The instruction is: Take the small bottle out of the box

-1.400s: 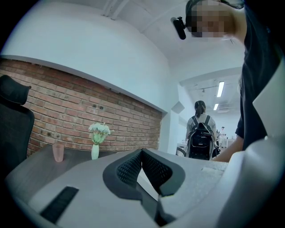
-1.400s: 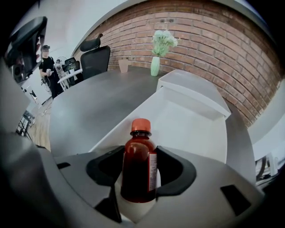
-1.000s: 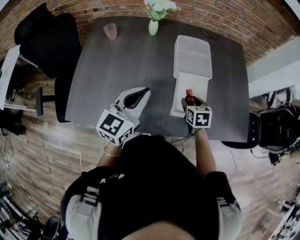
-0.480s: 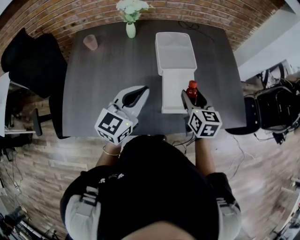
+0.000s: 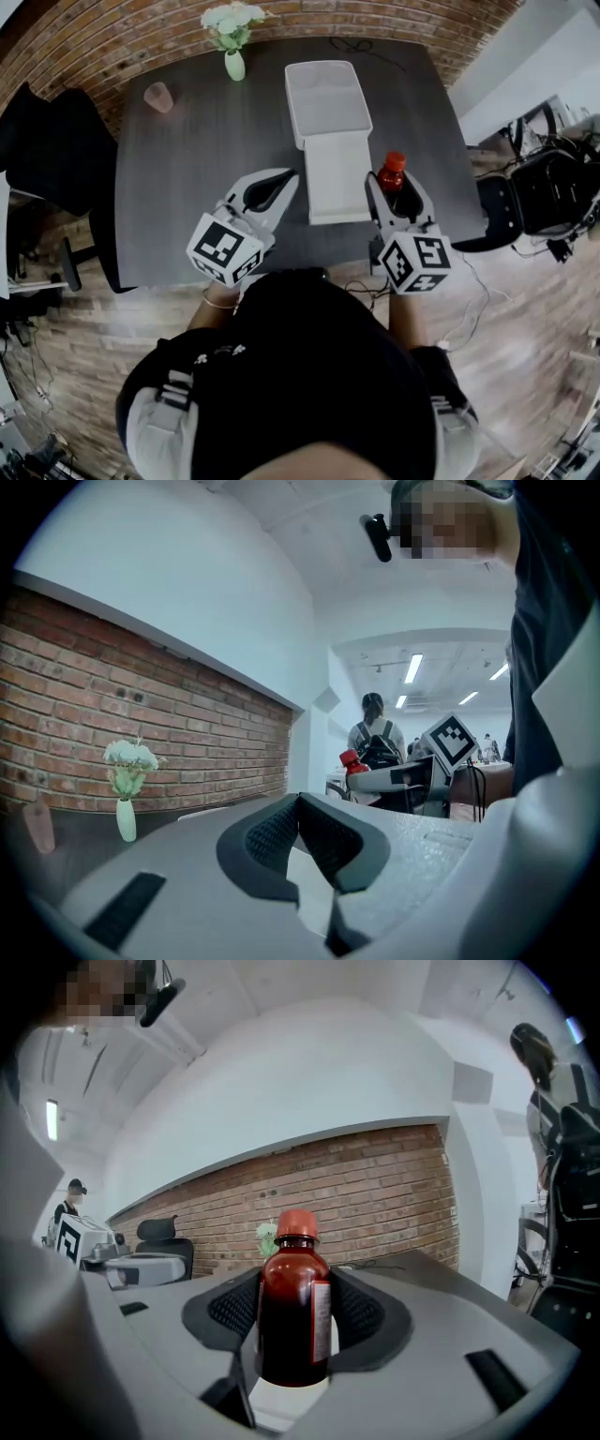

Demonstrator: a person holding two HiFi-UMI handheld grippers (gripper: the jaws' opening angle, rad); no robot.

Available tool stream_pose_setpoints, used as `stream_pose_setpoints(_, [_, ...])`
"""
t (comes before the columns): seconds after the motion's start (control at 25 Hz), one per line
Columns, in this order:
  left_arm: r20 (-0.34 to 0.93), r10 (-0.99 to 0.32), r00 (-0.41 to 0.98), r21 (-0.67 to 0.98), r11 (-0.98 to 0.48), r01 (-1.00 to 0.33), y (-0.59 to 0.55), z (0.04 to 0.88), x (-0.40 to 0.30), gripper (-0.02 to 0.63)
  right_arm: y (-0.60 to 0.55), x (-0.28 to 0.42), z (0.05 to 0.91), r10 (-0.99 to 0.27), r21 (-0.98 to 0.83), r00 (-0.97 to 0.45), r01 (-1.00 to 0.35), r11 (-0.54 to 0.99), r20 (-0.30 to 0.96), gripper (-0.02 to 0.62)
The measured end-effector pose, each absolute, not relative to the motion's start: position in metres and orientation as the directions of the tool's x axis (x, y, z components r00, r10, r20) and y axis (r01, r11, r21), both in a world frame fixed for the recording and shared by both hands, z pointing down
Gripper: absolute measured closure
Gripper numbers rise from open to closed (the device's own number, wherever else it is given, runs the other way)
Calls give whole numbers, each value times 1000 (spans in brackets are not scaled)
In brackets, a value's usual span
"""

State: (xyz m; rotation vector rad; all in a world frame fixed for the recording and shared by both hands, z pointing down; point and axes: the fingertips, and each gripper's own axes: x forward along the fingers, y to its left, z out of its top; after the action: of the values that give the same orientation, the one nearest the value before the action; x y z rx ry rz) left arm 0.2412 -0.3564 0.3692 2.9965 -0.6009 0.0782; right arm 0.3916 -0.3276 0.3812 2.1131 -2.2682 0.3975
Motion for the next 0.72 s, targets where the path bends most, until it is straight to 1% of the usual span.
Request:
stream_pose_setpoints(0.24, [65,-370,927,72,-924,-374,-356,365,250,604,-323,396,369,-983,-156,-82,-986,57,163,374])
stream_pose_setpoints(0.72, [69,-383,921,71,-919,-388,-357,366,250,604,-324,393,367,-979,-141,-120,-985,97,163,374])
